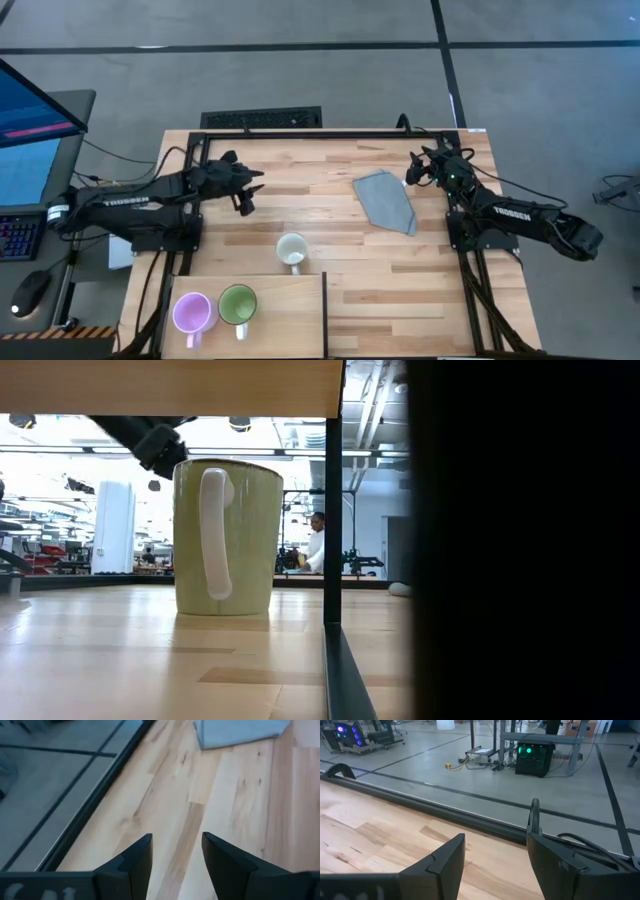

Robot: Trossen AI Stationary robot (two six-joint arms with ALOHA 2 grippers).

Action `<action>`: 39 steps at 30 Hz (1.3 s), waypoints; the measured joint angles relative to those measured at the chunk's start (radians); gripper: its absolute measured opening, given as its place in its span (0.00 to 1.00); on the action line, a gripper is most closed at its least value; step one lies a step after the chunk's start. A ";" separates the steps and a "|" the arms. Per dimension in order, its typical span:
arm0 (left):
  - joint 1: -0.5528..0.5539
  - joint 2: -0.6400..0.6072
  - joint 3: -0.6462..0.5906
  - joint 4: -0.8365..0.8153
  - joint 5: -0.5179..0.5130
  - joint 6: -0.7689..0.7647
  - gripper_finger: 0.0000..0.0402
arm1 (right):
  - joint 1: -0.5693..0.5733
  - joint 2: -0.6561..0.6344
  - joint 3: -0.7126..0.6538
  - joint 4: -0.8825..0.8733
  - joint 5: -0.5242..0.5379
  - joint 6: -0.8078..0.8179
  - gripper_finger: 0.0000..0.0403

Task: Stack small to large cups/mugs on shelf
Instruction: Put the light green mug on the shelf

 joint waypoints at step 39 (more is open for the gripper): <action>-0.215 0.302 0.423 -0.431 0.145 -0.330 0.41 | 0.000 0.000 0.008 -0.071 0.000 0.000 0.58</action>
